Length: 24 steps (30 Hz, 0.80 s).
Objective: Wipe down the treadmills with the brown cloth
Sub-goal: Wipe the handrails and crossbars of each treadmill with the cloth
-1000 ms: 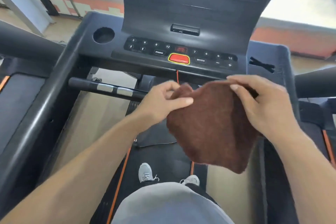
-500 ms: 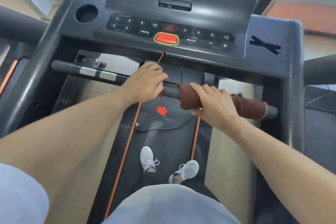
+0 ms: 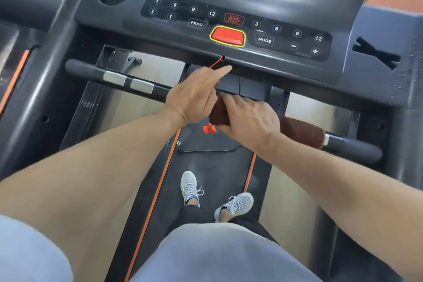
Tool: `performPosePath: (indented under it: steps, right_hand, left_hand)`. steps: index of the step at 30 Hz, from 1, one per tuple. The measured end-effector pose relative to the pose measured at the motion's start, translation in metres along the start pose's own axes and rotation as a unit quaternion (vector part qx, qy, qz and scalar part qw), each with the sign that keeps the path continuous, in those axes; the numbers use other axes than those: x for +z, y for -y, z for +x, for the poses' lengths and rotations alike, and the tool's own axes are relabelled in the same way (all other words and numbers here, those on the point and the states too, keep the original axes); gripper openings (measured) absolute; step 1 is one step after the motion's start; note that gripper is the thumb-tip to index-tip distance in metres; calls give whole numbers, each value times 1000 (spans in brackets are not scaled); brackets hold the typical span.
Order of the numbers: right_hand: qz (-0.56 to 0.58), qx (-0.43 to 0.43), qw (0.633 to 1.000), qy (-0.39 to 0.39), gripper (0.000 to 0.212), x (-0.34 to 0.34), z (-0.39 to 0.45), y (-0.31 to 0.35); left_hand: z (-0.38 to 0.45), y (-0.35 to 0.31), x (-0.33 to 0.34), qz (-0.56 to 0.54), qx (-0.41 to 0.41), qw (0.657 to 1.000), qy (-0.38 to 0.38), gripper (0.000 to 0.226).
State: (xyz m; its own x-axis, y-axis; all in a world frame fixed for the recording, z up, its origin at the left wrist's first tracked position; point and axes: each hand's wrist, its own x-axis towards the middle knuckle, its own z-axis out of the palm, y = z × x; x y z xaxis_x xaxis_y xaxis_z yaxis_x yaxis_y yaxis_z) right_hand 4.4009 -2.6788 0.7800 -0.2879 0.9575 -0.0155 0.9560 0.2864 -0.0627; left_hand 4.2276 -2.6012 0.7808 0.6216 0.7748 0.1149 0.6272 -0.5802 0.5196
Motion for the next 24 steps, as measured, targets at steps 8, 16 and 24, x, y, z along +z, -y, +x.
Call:
performPosePath:
  steps: [8,16,24]
  right_hand:
    - [80,-2,990,113,72,-19,15,-11]
    - [225,79,930,281,42,-39,35,-10]
    - [54,137,971,186,53,-40,-27,-32]
  left_hand:
    - [-1,-2,0,43,-8,999,22,62]
    - [-1,-2,-5,33,-7,999,35,62]
    - [-4,-11,-15,70,35,996,38,49]
